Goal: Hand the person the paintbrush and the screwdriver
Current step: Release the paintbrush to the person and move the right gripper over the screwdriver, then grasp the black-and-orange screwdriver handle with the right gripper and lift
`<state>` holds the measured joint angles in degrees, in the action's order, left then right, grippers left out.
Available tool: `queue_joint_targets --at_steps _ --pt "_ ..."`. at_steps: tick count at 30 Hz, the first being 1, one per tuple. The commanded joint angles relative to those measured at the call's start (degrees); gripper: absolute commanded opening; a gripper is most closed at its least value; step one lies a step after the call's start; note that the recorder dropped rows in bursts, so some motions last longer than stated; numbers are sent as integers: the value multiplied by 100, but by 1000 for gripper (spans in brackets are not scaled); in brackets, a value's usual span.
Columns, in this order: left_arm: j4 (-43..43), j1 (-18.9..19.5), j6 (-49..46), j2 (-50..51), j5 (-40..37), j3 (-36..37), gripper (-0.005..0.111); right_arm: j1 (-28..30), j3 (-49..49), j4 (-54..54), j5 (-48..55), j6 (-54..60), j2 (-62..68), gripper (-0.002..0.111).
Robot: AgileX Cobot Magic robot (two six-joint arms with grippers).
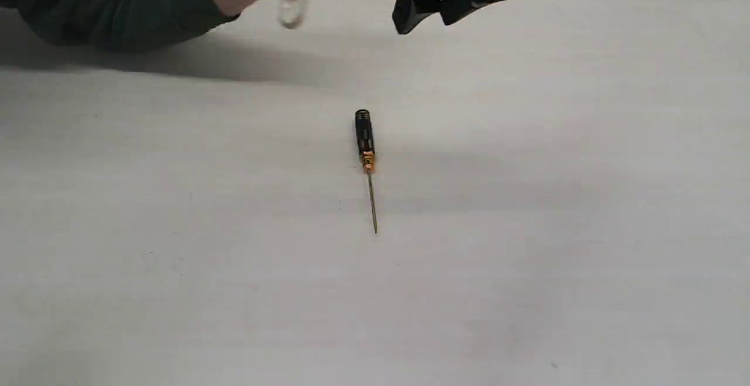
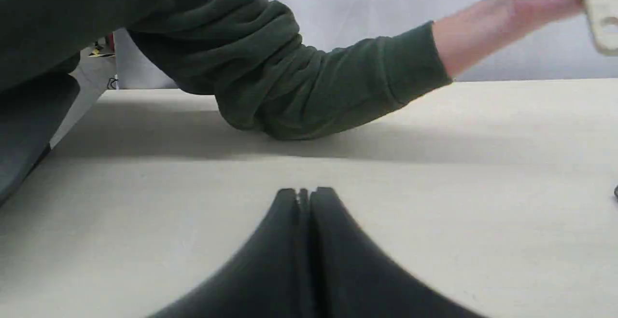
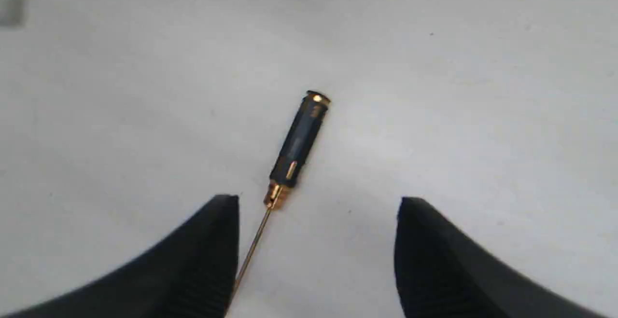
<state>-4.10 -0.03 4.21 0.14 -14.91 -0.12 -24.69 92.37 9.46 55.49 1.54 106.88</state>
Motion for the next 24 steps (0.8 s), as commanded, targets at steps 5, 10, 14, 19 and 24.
queue_joint_targets --at_steps 5,10,14,19,24 --pt "2 -27 12 -14 66 12 0 -414 -665 -3 -396 82 -45 50" --pt "2 -27 12 -14 66 12 0 -470 -753 11 -556 -86 338 55" --pt "2 -27 12 -14 66 12 0 -480 -753 130 -778 -112 695 61" --pt "2 -27 12 -14 66 12 0 -480 -753 209 -1173 -154 1098 61" --pt "2 -27 12 -14 66 12 0 -480 -693 209 -1505 -154 1379 61"
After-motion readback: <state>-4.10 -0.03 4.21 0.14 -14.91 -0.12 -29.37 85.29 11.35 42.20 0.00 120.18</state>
